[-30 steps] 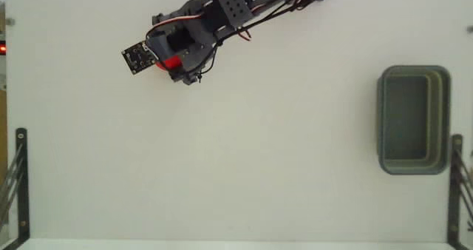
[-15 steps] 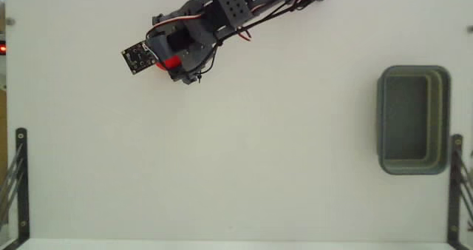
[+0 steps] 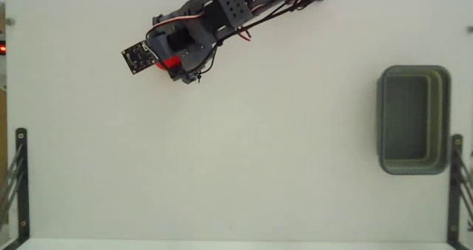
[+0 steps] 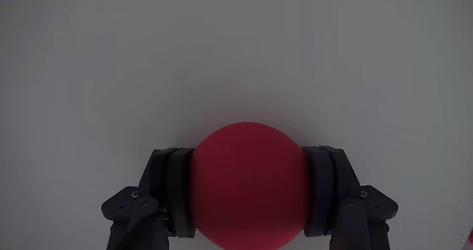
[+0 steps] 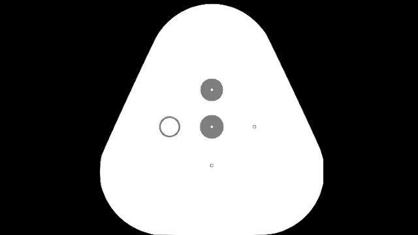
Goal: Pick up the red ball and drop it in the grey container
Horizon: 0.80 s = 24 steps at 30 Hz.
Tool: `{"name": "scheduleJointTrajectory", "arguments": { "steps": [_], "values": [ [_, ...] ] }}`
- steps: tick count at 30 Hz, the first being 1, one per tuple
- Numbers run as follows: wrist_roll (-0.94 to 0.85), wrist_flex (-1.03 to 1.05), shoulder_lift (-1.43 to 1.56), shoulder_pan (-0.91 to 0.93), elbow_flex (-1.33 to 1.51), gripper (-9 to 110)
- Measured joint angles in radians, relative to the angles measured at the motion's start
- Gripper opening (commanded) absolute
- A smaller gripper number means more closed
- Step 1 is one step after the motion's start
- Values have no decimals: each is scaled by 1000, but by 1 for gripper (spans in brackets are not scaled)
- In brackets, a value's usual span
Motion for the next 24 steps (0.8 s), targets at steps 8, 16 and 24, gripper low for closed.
{"name": "scheduleJointTrajectory", "arguments": {
  "steps": [8,16,24],
  "values": [
    [0,0,0,0,0,77],
    [0,0,0,0,0,75],
    [0,0,0,0,0,73]
  ]
}}
